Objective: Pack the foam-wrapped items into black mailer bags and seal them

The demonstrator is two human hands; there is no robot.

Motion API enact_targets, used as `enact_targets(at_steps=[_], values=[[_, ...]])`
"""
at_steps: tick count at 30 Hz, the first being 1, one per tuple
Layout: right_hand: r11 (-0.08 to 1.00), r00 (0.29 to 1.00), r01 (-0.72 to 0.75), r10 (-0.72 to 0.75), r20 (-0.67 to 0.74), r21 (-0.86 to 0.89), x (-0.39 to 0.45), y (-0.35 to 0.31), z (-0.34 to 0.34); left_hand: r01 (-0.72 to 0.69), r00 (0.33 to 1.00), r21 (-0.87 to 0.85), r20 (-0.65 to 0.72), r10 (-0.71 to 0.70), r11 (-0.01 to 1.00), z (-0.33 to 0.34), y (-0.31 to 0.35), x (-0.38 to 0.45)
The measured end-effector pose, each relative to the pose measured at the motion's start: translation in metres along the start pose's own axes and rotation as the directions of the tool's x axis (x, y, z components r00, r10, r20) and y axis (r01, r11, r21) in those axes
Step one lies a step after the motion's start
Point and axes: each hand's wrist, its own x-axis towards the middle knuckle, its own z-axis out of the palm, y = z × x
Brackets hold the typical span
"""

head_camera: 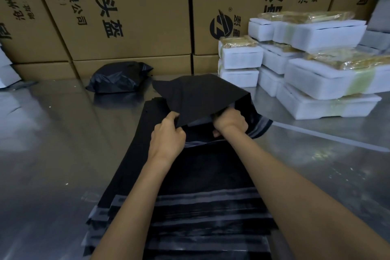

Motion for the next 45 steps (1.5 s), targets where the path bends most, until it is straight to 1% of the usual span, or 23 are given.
enact_targets(at_steps=[2, 4, 7, 9, 12, 15, 17, 19, 21, 22, 23, 24, 26, 28, 30, 33, 36, 38, 40, 42, 43, 44, 45], values=[[0.986, 0.985, 0.099, -0.116, -0.125, -0.134, -0.003, 0.002, 0.014, 0.010, 1.000, 0.016, 0.002, -0.010, 1.000, 0.000, -0.002, 0.001], [0.961, 0.958, 0.180, -0.220, -0.184, -0.210, -0.006, 0.006, 0.024, 0.017, 1.000, 0.032, 0.016, -0.018, 0.999, 0.000, -0.003, 0.002], [0.935, 0.930, 0.246, -0.302, -0.211, -0.255, -0.008, 0.010, 0.028, 0.022, 0.999, 0.046, 0.039, -0.024, 0.999, 0.000, -0.004, 0.002], [0.924, 0.932, 0.258, -0.315, -0.180, -0.281, -0.010, 0.009, 0.028, 0.024, 0.998, 0.047, 0.049, -0.027, 0.999, 0.000, -0.004, 0.002], [0.914, 0.962, 0.210, -0.256, -0.092, -0.346, -0.010, 0.002, 0.027, 0.031, 0.998, 0.059, 0.058, -0.034, 0.998, -0.001, -0.005, 0.001], [0.916, 0.994, 0.110, -0.097, 0.055, -0.385, 0.001, -0.011, 0.014, 0.041, 0.998, 0.072, 0.053, -0.045, 0.997, -0.004, -0.006, -0.001], [0.904, 0.986, 0.092, -0.025, 0.164, -0.418, 0.005, -0.015, 0.005, 0.059, 0.997, 0.086, 0.043, -0.063, 0.995, -0.005, -0.007, -0.001], [0.914, 0.983, 0.082, -0.008, 0.184, -0.396, 0.007, -0.015, 0.002, 0.077, 0.996, 0.093, 0.046, -0.081, 0.993, -0.006, -0.010, 0.000], [0.938, 0.987, 0.085, -0.032, 0.161, -0.337, 0.007, -0.010, 0.006, 0.082, 0.995, 0.092, 0.043, -0.087, 0.992, -0.007, -0.011, 0.001], [0.942, 0.991, 0.103, -0.071, 0.112, -0.318, 0.006, -0.005, 0.010, 0.082, 0.996, 0.089, 0.037, -0.086, 0.993, -0.007, -0.012, 0.001], [0.938, 0.991, 0.134, -0.131, 0.031, -0.320, 0.004, 0.000, 0.016, 0.080, 0.996, 0.084, 0.026, -0.083, 0.993, -0.007, -0.013, 0.002], [0.920, 0.979, 0.174, -0.199, -0.036, -0.351, 0.002, 0.005, 0.021, 0.077, 0.997, 0.078, 0.009, -0.078, 0.994, -0.008, -0.014, 0.002], [0.854, 0.936, 0.275, -0.342, -0.078, -0.442, -0.005, 0.008, 0.028, 0.060, 0.998, 0.081, -0.038, -0.057, 0.995, -0.006, -0.016, 0.002], [0.817, 0.896, 0.390, -0.443, -0.031, -0.424, -0.003, 0.008, 0.029, 0.031, 0.997, 0.083, -0.080, -0.024, 0.996, -0.005, -0.017, 0.002], [0.799, 0.885, 0.450, -0.459, 0.079, -0.398, 0.002, 0.005, 0.025, 0.006, 0.995, 0.032, -0.096, -0.003, 0.999, -0.004, -0.015, 0.001], [0.743, 0.883, 0.469, -0.411, 0.227, -0.478, 0.009, 0.005, 0.022, -0.013, 0.995, -0.021, -0.098, 0.011, 1.000, -0.004, -0.014, 0.004], [0.709, 0.883, 0.468, -0.370, 0.288, -0.527, 0.013, -0.003, 0.020, -0.013, 0.995, -0.057, -0.097, 0.007, 0.998, -0.004, -0.016, 0.007], [0.737, 0.891, 0.451, -0.344, 0.295, -0.504, 0.010, -0.006, 0.022, -0.027, 0.994, -0.119, -0.107, 0.014, 0.993, -0.004, -0.016, 0.008], [0.831, 0.912, 0.407, -0.344, 0.225, -0.379, 0.005, -0.002, 0.018, -0.044, 0.991, -0.205, -0.134, 0.017, 0.978, -0.007, -0.017, 0.009], [0.930, 0.940, 0.341, -0.341, 0.024, -0.135, 0.003, 0.005, 0.007, -0.062, 0.980, -0.287, -0.200, 0.004, 0.956, -0.011, -0.018, 0.009], [0.946, 0.942, 0.323, -0.325, -0.087, -0.038, 0.002, 0.008, 0.000, -0.078, 0.972, -0.316, -0.237, 0.002, 0.946, -0.013, -0.017, 0.010], [0.947, 0.936, 0.322, -0.317, -0.154, 0.009, 0.000, 0.008, -0.008, -0.096, 0.963, -0.327, -0.269, 0.004, 0.940, -0.015, -0.017, 0.010], [0.945, 0.931, 0.328, -0.319, -0.180, 0.020, -0.004, 0.007, -0.014, -0.110, 0.955, -0.325, -0.296, 0.009, 0.939, -0.017, -0.015, 0.010]])
